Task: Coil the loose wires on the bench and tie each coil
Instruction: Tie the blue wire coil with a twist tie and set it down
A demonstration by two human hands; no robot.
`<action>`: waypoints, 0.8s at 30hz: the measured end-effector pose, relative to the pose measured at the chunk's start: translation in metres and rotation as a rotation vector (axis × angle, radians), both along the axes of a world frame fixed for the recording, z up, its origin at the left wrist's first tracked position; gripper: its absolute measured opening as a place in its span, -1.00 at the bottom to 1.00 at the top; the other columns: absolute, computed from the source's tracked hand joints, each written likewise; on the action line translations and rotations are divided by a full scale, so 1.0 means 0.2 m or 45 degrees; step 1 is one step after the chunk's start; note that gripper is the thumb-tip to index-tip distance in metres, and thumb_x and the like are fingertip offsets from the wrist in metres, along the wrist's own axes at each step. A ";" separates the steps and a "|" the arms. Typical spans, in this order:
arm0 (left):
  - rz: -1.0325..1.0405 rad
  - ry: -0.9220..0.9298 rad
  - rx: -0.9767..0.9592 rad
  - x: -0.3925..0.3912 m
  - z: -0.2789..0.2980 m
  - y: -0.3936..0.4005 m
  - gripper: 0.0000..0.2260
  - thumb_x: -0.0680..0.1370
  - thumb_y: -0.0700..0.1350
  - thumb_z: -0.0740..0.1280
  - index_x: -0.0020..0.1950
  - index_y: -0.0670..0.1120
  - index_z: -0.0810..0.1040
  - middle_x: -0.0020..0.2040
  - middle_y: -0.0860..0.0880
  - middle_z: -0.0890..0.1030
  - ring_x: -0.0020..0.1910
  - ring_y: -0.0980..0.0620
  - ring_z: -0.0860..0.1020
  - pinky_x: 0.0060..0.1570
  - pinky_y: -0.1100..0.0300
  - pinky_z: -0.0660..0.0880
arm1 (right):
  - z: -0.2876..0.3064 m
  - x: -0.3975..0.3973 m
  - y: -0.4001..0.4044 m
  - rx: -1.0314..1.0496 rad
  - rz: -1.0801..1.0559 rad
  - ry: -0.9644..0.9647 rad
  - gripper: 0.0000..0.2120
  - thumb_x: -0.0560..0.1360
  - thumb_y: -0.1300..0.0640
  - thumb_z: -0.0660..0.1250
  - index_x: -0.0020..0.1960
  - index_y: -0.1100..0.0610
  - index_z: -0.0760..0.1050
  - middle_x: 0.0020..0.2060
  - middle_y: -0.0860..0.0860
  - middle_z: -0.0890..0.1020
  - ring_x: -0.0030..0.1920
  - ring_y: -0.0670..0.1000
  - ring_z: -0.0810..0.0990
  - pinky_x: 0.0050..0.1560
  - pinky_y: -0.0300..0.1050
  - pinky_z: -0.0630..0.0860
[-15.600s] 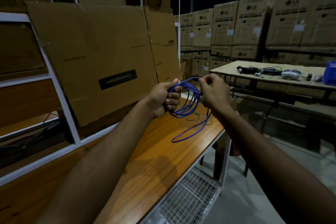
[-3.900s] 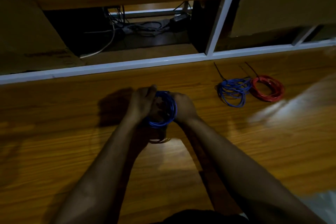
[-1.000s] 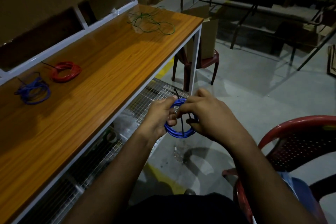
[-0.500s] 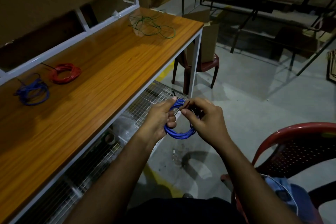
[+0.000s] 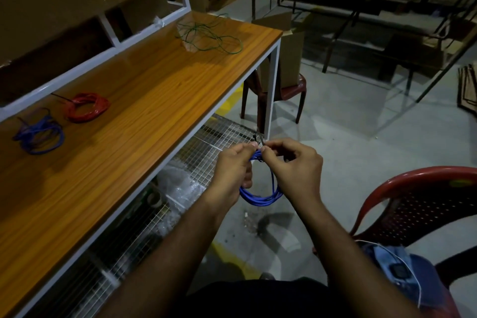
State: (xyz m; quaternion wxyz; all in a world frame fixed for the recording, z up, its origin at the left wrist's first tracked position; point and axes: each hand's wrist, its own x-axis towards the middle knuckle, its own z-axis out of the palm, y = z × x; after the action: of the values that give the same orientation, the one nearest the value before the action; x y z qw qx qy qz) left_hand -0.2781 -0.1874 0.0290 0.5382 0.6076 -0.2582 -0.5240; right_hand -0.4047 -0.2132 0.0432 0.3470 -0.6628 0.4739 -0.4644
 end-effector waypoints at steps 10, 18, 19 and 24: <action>0.055 -0.100 -0.041 -0.02 0.01 0.04 -0.83 0.65 -0.10 0.25 0.04 -0.15 0.59 -0.44 -0.01 0.28 -0.51 0.08 0.20 -0.51 0.19 0.13 | -0.03 0.02 0.04 -0.290 -0.090 0.195 -0.84 0.44 0.18 0.46 0.01 0.05 0.72 -0.20 -0.09 0.72 -0.20 -0.13 0.61 -0.15 -0.30 0.52; 0.074 -0.164 -0.034 -0.03 0.01 0.07 -0.82 0.65 -0.05 0.26 -0.01 -0.13 0.56 -0.44 -0.03 0.30 -0.53 0.06 0.21 -0.54 0.21 0.15 | -0.05 0.03 0.06 -0.405 -0.098 0.325 -0.92 0.46 0.17 0.47 -0.05 0.08 0.71 -0.22 -0.04 0.69 -0.20 -0.03 0.56 -0.16 -0.37 0.35; 0.074 -0.174 -0.038 -0.04 0.01 0.07 -0.81 0.65 -0.05 0.25 -0.02 -0.14 0.55 -0.45 -0.02 0.30 -0.54 0.07 0.20 -0.54 0.22 0.15 | -0.05 0.03 0.06 -0.411 -0.098 0.334 -0.93 0.47 0.16 0.47 -0.05 0.09 0.70 -0.23 -0.04 0.68 -0.20 -0.04 0.55 -0.16 -0.41 0.31; 0.070 -0.226 -0.067 -0.06 0.03 0.09 -0.82 0.65 -0.08 0.25 -0.11 -0.10 0.51 -0.53 0.09 0.35 -0.56 0.09 0.19 -0.54 0.25 0.12 | -0.06 0.03 0.05 -0.417 -0.102 0.376 -0.94 0.47 0.14 0.47 -0.08 0.09 0.70 -0.28 -0.02 0.65 -0.22 0.00 0.52 -0.19 -0.35 0.26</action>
State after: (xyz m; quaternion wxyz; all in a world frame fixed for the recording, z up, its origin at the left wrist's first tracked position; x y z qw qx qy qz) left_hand -0.2904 -0.1686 0.0343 0.5431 0.6441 -0.3017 -0.4463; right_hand -0.3985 -0.2023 0.0306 0.1428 -0.7517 0.4639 -0.4465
